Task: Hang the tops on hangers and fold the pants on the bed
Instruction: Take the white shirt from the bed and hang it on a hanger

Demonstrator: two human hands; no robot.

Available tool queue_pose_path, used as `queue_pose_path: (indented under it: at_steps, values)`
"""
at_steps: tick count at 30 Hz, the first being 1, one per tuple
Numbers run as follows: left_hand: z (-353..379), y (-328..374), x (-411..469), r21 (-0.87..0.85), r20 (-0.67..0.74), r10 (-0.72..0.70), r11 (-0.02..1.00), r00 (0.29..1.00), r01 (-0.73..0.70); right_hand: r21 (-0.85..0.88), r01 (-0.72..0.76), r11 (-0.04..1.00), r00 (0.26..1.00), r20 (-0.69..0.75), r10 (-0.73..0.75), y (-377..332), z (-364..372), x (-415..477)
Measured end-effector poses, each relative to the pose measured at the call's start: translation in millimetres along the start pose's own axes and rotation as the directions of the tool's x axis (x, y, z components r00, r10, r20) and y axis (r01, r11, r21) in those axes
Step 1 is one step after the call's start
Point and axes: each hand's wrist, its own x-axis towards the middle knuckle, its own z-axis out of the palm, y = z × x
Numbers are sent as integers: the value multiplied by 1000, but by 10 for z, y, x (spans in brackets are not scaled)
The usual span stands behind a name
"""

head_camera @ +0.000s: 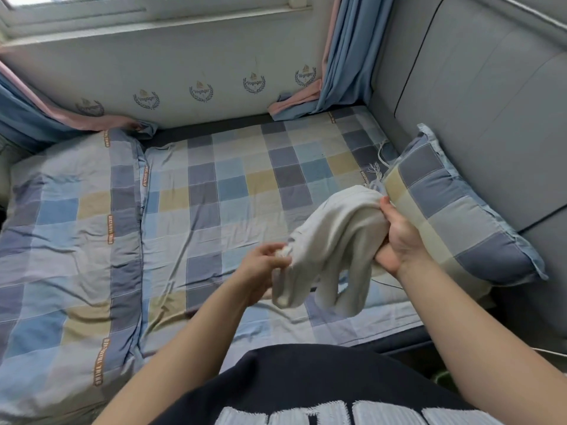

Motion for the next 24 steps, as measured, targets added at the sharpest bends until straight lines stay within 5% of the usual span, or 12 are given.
queue_pose_path:
  at_steps: [2,4,6,8,10,12,14,19,24]
  values:
    - [16,142,-11,129,-195,272,959,942,-251,-123,52,991,996,-68,-61,7,-159,17]
    - [-29,322,-53,337,-183,544,817,819,-467,-518,41,854,966,-198,-166,61,-371,42]
    - [-36,497,-120,498,-27,712,618,702,-608,-879,-138,457,972,-209,-108,177,-562,40]
    - [54,631,-224,620,142,738,453,660,-641,-964,-212,160,969,-187,159,274,-584,-53]
    - [181,667,-319,689,273,694,342,666,-639,-966,-89,242,962,-20,273,277,-473,-133]
    - [266,632,-391,702,335,674,288,659,-652,-879,154,451,952,255,172,146,-221,-213]
    - [280,642,-466,696,357,675,270,646,-666,-790,337,513,882,455,121,-24,77,-286]
    - [109,805,-627,716,368,730,172,576,-676,-768,476,429,763,603,233,-144,634,-295]
    - [-226,815,-585,768,163,797,268,582,-581,-713,654,253,743,668,-37,-144,916,-310]
